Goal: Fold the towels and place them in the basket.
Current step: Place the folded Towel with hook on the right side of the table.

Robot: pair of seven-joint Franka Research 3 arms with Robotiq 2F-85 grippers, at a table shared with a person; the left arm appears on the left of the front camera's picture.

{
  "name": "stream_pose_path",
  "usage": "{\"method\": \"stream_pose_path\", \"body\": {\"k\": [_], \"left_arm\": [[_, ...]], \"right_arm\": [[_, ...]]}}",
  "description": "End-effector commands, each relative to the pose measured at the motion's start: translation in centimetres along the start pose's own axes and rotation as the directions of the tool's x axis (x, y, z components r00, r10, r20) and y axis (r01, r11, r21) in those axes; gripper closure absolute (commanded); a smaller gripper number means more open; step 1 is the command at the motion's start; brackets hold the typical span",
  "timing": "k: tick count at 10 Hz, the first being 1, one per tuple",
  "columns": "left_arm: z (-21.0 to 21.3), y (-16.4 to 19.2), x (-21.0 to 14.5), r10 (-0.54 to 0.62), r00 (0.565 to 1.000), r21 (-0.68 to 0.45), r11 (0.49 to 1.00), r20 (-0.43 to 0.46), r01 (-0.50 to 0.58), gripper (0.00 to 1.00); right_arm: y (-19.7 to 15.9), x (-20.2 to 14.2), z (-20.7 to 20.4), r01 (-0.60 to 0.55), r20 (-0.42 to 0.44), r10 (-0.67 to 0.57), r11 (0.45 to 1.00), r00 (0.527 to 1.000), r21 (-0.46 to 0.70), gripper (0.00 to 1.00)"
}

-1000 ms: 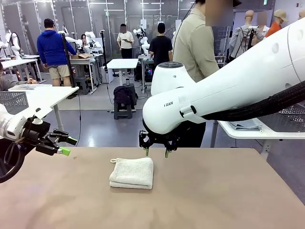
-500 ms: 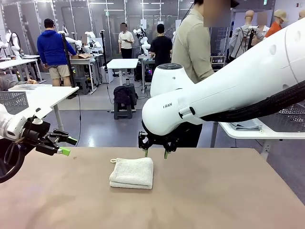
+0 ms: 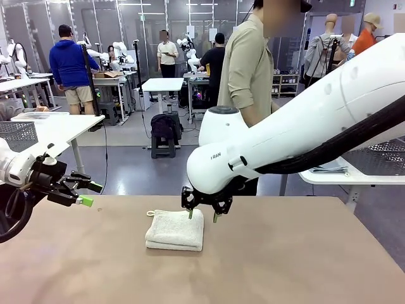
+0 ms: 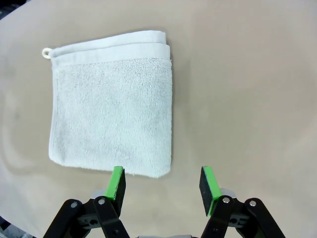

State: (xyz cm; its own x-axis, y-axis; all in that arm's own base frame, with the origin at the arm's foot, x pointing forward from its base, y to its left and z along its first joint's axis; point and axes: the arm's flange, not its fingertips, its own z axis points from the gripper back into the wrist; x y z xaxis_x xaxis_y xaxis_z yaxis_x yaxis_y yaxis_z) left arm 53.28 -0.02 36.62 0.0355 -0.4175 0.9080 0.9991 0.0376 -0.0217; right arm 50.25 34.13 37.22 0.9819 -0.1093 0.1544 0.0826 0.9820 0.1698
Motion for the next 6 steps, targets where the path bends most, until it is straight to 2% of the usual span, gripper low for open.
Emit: {"method": "stream_pose_path", "body": {"k": [1,6], "left_arm": [[0.1,-0.2,0.2,-0.003,1.0,0.002,1.0,0.002,0.003,0.13],[0.1,-0.2,0.2,-0.003,1.0,0.002,1.0,0.002,0.003,0.13]], "right_arm": [[-0.4,0.8,-1.9,0.007,0.002,-0.007,0.998,1.0,0.056,0.24],[-0.9,1.0,-5.6,-0.002,0.022,0.001,0.998,1.0,0.058,0.24]]}}
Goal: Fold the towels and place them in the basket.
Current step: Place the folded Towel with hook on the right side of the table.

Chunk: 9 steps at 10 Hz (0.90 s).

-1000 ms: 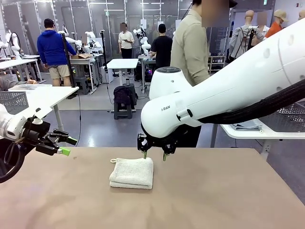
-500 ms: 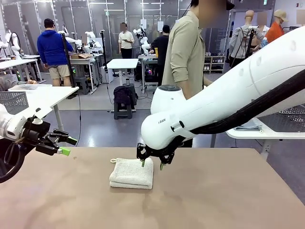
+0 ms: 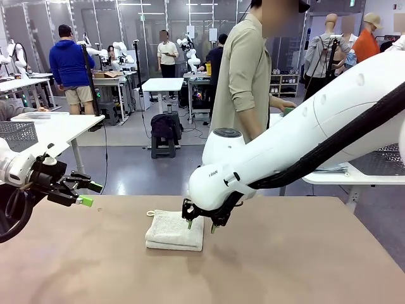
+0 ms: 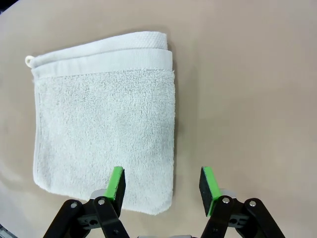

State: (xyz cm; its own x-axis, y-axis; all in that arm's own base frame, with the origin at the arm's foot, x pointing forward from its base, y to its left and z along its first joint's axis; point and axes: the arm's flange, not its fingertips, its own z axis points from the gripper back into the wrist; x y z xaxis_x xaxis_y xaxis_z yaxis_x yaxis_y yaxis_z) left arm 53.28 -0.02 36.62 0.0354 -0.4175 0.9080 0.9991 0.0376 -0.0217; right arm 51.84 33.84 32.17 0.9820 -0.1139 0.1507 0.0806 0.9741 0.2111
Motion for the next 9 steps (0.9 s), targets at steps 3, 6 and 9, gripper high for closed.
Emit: {"method": "stream_pose_path", "body": {"k": [3,6,9], "left_arm": [[0.1,-0.2,0.2,-0.003,1.0,0.002,1.0,0.002,0.003,0.13],[0.1,-0.2,0.2,-0.003,1.0,0.002,1.0,0.002,0.003,0.13],[0.1,-0.2,0.2,-0.003,1.0,0.002,1.0,0.002,0.003,0.13]], "right_arm": [[-0.3,0.7,-1.6,0.002,0.049,-0.004,1.0,0.999,0.03,0.24],[-0.5,1.1,-2.0,-0.007,0.052,0.005,0.999,0.999,0.035,0.24],[-0.5,1.3,-2.3,-0.018,0.054,0.015,0.999,0.998,0.046,0.62]]}}
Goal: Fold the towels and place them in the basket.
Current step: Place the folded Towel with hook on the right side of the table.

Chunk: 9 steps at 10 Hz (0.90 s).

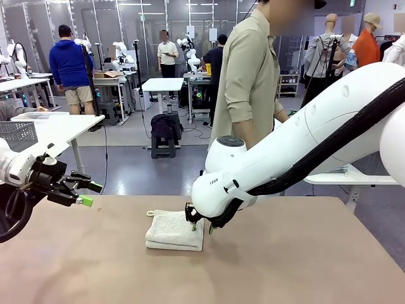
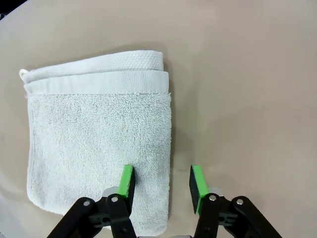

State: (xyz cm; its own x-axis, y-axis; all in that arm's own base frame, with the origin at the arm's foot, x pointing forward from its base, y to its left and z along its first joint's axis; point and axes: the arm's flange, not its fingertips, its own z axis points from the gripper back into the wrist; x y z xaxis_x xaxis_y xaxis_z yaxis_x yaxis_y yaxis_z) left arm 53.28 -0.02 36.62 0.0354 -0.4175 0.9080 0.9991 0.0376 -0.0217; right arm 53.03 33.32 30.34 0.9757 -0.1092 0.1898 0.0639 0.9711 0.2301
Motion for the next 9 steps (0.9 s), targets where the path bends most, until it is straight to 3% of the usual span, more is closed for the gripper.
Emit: {"method": "stream_pose_path", "body": {"k": [1,2,3,4,9], "left_arm": [[0.1,-0.2,0.2,-0.003,1.0,0.002,1.0,0.002,0.003,0.13],[0.1,-0.2,0.2,-0.003,1.0,0.002,1.0,0.002,0.003,0.13],[0.1,-0.2,0.2,-0.003,1.0,0.002,1.0,0.002,0.003,0.13],[0.1,-0.2,0.2,-0.003,1.0,0.002,1.0,0.002,0.003,0.13],[0.1,-0.2,0.2,-0.003,1.0,0.002,1.0,0.002,0.003,0.13]], "right_arm": [[0.3,0.4,-0.7,-0.002,0.012,0.002,1.0,1.0,0.026,0.63],[0.5,0.4,-0.9,-0.005,0.011,0.005,1.0,1.0,0.029,0.82],[0.7,0.4,-1.1,-0.01,0.009,0.009,0.999,1.0,0.035,0.83],[0.9,0.4,-1.3,-0.014,0.009,0.013,0.999,1.0,0.04,1.0],[0.9,0.3,-1.2,-0.049,-0.008,0.05,0.998,0.999,0.032,1.0]]}}
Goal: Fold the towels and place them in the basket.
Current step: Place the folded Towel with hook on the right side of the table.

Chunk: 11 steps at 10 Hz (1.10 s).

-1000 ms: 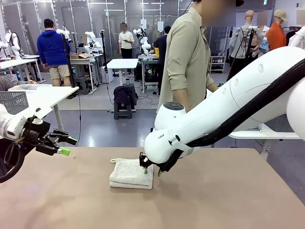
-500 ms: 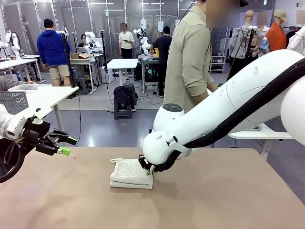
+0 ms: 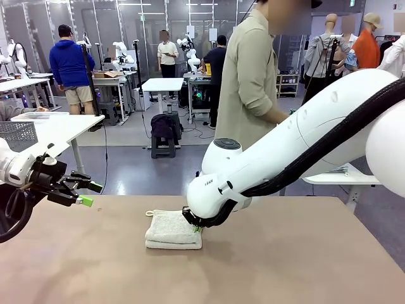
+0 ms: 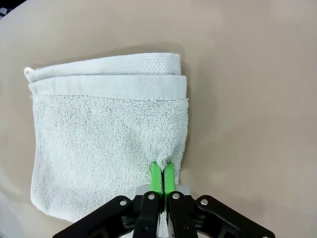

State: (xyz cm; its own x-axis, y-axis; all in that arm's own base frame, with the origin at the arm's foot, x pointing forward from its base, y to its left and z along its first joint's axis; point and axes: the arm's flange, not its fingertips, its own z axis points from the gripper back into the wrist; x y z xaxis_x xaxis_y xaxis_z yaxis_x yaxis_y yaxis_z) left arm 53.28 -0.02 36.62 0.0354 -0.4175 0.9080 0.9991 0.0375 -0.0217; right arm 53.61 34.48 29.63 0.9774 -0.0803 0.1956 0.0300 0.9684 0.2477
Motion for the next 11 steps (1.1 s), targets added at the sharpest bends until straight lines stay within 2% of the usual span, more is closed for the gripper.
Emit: {"method": "stream_pose_path", "body": {"k": [1,4,8,11], "left_arm": [[0.1,-0.2,0.2,-0.003,1.0,0.002,1.0,0.002,0.003,0.13],[0.1,-0.2,0.2,-0.003,1.0,0.002,1.0,0.002,0.003,0.13],[0.1,-0.2,0.2,-0.003,1.0,0.002,1.0,0.002,0.003,0.13],[0.1,-0.2,0.2,-0.003,1.0,0.002,1.0,0.002,0.003,0.13]], "right_arm": [[-1.0,0.0,0.7,-0.054,-0.02,0.054,0.999,0.998,-0.002,1.0],[-6.2,0.9,3.2,-0.06,-0.008,0.059,0.997,0.998,-0.049,1.0],[-17.3,4.4,5.1,0.003,0.073,0.005,0.995,0.997,-0.101,1.0],[-24.1,7.5,6.2,-0.017,0.108,0.032,0.991,0.994,-0.134,1.0]]}}
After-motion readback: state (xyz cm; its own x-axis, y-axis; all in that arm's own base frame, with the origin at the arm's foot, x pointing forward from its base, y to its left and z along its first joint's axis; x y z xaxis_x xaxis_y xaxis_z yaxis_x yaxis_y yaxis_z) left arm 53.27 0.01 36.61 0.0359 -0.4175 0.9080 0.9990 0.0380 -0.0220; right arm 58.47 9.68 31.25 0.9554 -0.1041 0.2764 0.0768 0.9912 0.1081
